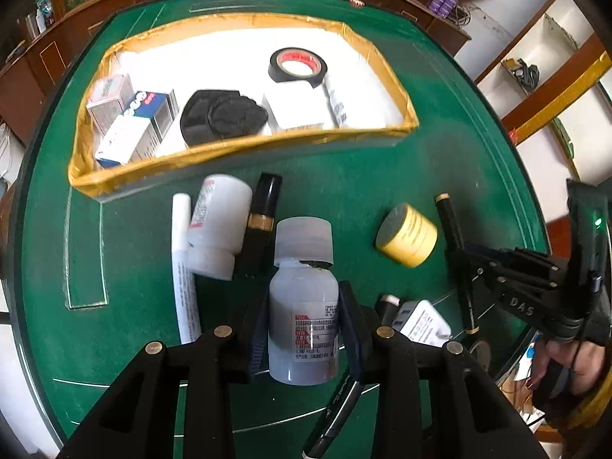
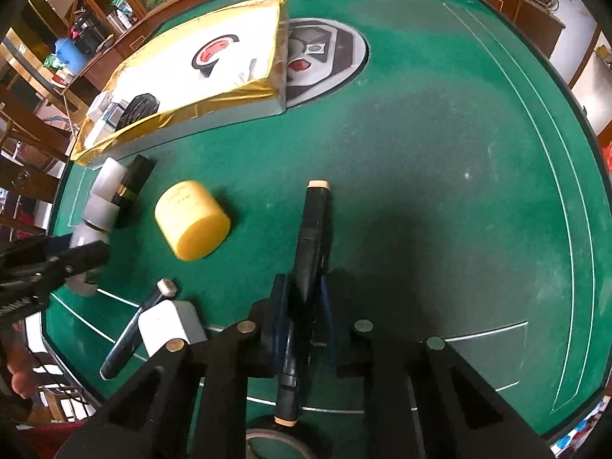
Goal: Organize rigid objects
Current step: 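Grasp the white grey-capped bottle with the left tool while the right tool grasps the black marker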
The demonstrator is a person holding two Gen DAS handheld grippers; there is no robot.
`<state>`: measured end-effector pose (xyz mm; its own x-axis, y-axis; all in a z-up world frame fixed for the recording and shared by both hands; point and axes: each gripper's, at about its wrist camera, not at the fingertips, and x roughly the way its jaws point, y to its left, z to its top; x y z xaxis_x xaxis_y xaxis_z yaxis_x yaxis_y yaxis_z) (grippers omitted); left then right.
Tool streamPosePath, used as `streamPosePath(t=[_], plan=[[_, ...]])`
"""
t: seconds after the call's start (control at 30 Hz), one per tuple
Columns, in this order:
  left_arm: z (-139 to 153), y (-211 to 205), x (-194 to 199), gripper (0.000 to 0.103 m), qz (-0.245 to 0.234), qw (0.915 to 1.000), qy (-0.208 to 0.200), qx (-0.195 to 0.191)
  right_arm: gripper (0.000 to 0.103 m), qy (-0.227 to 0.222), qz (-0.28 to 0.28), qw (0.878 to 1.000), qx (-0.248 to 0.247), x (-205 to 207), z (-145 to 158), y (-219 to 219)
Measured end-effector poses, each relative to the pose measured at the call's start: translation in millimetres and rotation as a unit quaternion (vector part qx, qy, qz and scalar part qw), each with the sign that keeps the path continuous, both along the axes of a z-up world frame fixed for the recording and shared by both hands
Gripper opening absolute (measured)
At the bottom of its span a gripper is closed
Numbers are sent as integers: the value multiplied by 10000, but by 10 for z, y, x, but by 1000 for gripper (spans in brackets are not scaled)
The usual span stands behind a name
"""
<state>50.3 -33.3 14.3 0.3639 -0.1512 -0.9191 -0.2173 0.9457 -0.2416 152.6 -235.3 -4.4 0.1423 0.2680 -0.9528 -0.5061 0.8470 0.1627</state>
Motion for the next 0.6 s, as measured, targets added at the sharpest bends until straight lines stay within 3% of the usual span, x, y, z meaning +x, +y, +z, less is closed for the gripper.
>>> streamPosePath(t=[0.6], plan=[[406,239,180,36,152,9994,-294,96,15,-324,-265,9967,695,271,446,93]])
